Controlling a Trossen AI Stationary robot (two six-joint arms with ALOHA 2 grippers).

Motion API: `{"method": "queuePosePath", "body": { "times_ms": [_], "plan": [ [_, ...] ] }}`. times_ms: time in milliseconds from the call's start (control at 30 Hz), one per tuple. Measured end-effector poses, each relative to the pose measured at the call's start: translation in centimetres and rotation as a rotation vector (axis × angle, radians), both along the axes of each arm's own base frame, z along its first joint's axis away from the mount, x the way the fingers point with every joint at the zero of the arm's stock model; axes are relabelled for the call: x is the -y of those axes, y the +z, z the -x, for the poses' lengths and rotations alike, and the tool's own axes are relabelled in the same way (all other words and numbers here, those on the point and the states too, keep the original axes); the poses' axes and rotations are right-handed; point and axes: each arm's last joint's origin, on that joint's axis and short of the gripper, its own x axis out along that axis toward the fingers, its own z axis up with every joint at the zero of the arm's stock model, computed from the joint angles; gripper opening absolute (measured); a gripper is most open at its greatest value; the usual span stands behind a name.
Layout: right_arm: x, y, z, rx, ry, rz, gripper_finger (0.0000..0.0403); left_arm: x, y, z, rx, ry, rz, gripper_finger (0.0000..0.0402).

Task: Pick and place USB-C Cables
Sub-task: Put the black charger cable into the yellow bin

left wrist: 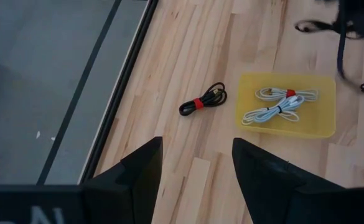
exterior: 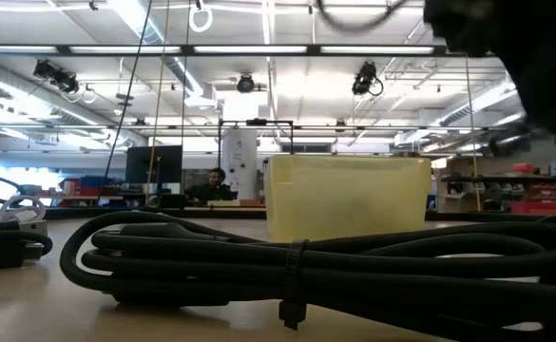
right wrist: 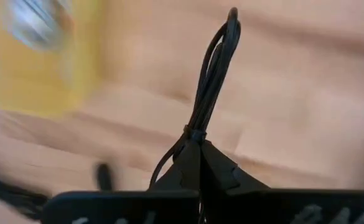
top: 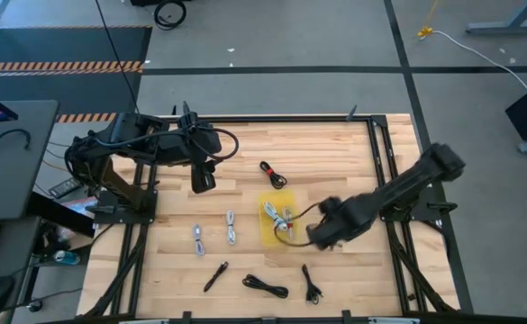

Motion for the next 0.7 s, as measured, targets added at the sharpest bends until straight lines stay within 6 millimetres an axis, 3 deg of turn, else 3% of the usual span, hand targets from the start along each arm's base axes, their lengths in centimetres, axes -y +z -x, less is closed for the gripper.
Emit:
{"method": "queuePosePath", "body": {
  "times_ms": [167, 333, 533, 700],
  "plan": [
    [2.6, 3.7, 1.6, 0.183, -0.009, 0.092, 0.0001, 0.0, 0.0, 0.0, 0.001, 0.001, 0.001, 0.0201],
    [5.0, 5.0, 0.0, 0.342, 0.078, 0.111, 0.0, 0.0, 0.0, 0.0, 0.012, 0.019, 0.015, 0.0201],
    [7.3, 4.7, -4.4, 0.523, 0.252, 0.11, 0.0, 0.0, 0.0, 0.0, 0.02, 0.034, 0.027, 0.0201],
    [8.1, 2.4, -6.9, 0.504, 0.342, 0.058, 0.0, 0.0, 0.0, 0.0, 0.02, 0.035, 0.027, 0.0201]
  ]
}}
